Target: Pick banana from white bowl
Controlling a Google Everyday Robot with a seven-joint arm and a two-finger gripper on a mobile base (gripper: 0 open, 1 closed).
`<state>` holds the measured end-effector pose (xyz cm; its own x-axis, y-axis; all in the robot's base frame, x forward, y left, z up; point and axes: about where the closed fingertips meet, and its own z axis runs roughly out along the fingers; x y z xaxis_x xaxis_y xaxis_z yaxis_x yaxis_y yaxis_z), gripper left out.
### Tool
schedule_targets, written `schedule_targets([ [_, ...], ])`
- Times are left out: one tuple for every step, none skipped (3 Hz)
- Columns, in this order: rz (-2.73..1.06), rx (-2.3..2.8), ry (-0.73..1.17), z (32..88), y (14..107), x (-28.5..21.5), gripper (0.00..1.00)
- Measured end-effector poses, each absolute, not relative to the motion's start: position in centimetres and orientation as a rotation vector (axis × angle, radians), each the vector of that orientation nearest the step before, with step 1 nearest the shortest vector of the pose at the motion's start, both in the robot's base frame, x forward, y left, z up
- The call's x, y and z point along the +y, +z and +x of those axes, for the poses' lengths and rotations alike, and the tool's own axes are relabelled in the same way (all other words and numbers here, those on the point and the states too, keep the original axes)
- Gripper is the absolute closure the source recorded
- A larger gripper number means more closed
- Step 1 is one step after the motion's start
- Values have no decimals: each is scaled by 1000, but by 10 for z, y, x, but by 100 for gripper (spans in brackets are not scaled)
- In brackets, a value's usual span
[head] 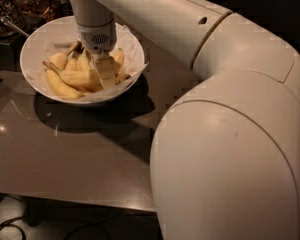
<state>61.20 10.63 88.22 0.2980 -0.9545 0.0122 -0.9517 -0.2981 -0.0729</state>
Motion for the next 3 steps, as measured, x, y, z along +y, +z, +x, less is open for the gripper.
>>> schedule_targets([
  [-2508,1841,-87,607,870,98,53],
  [-2505,1837,-88,608,871,99,78],
  [-2505,1837,-88,608,871,99,99],
])
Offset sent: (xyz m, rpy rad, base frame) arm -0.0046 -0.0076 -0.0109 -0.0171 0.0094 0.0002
